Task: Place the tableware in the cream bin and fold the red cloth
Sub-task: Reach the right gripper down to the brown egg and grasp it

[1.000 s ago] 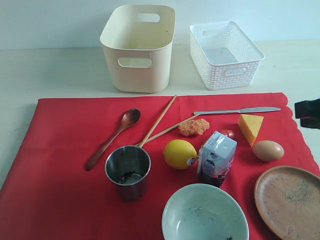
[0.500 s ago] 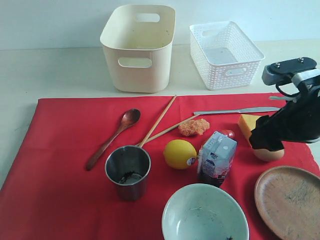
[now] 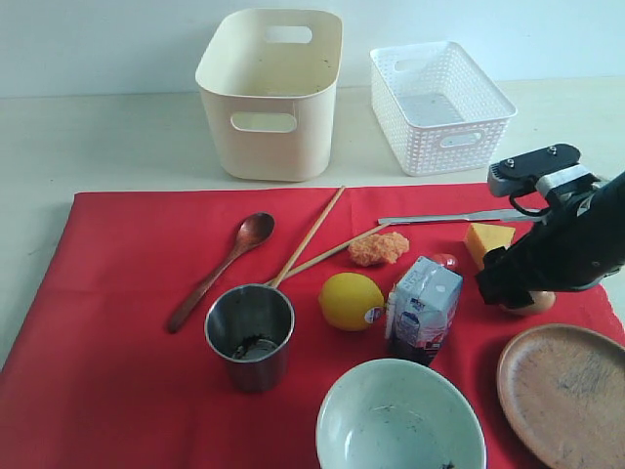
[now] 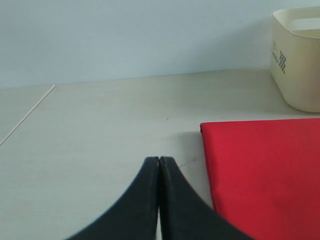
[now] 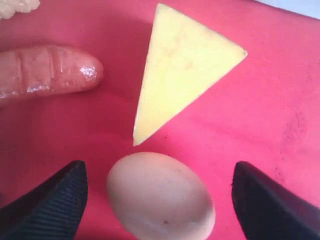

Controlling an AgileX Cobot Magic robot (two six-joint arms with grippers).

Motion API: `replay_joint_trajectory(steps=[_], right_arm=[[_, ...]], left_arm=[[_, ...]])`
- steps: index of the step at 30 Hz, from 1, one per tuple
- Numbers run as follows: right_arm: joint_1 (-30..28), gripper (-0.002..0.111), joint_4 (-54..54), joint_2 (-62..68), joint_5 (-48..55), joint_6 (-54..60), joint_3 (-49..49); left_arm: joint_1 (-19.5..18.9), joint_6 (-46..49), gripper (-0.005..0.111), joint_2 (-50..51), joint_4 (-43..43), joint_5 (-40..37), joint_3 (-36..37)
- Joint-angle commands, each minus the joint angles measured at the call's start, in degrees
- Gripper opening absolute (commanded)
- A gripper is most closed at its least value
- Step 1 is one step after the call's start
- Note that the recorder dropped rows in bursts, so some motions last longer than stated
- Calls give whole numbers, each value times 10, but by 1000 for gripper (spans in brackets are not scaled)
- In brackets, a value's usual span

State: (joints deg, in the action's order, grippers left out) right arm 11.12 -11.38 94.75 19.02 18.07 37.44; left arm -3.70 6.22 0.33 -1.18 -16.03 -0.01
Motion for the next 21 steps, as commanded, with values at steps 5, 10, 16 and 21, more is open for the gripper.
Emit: replay_joint_trajectory(steps=[5, 10, 16, 21], right_arm=[[2, 68, 13, 27, -18, 3, 3], [2, 29, 13, 27, -15, 3, 3], [2, 0, -27, -12, 13, 3, 3], [2, 0, -31, -96, 24, -1, 3]], left_arm=[[3, -4, 1, -3, -2, 3, 0], [3, -4, 1, -3, -2, 3, 0], [3, -4, 1, -3, -2, 3, 0], [3, -4, 1, -3, -2, 3, 0]])
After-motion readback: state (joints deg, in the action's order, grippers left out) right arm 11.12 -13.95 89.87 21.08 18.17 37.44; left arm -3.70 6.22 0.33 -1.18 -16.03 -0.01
